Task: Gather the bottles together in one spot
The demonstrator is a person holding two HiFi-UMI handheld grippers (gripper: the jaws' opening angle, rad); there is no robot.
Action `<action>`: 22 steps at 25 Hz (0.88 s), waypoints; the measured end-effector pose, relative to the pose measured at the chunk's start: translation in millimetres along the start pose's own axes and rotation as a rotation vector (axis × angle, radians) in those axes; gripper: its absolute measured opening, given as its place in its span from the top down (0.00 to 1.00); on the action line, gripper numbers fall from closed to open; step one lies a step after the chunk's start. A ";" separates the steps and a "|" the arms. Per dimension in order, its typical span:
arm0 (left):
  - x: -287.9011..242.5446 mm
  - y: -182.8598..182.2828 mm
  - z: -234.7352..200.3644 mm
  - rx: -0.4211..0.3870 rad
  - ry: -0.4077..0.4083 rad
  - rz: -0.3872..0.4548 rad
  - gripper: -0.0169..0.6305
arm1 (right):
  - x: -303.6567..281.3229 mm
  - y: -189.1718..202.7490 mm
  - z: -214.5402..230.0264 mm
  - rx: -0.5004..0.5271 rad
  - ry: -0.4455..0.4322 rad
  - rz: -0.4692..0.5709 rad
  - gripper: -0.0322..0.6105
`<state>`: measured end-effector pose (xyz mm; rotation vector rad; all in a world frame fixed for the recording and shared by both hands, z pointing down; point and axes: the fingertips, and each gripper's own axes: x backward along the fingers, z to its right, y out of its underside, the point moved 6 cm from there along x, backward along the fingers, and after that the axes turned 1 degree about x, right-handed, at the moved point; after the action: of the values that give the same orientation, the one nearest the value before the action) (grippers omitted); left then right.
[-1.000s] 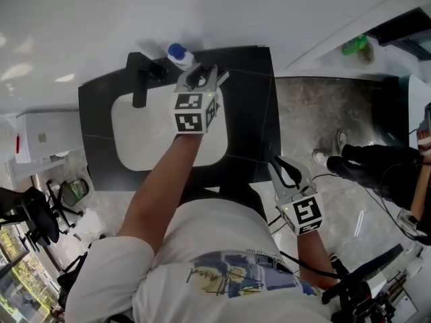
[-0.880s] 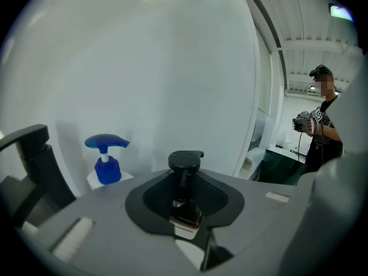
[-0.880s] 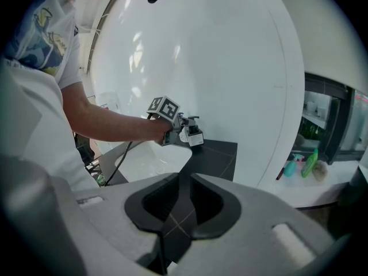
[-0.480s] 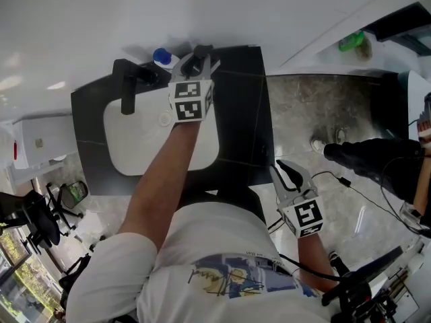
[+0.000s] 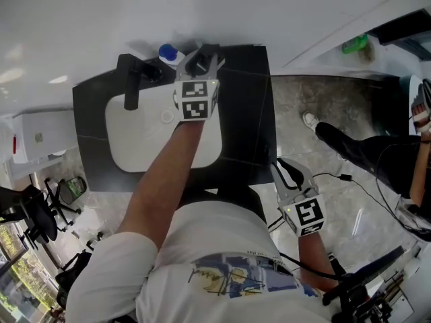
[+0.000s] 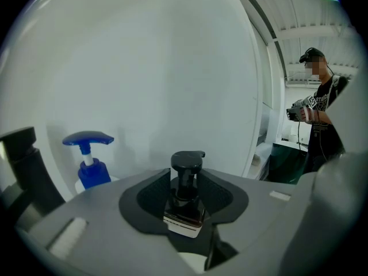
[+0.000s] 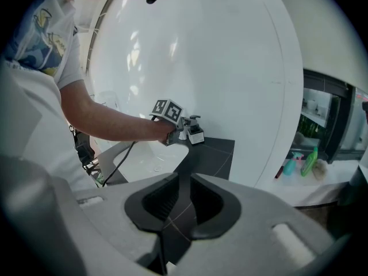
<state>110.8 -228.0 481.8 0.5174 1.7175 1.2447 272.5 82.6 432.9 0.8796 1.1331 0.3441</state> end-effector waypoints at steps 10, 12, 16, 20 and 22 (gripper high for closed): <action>42.5 20.1 -6.5 -0.019 0.065 0.017 0.71 | -17.3 -11.3 -19.4 0.042 -0.027 0.017 0.86; 56.5 28.8 -10.6 -0.015 0.097 0.004 0.75 | -24.3 -20.0 -27.4 0.060 -0.036 0.024 0.86; 93.5 42.1 -19.8 -0.009 0.150 -0.015 0.82 | -37.2 -37.7 -47.2 0.107 -0.058 0.042 0.86; 134.1 58.2 -37.8 -0.021 0.180 -0.054 0.91 | -48.9 -52.7 -71.8 0.157 -0.068 0.047 0.86; 158.1 65.3 -52.0 -0.019 0.189 -0.066 0.97 | -55.7 -63.0 -88.1 0.184 -0.079 0.052 0.86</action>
<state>-21.9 -108.4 475.7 0.3376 1.8626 1.2949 159.4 45.0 408.1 1.0773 1.0816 0.2481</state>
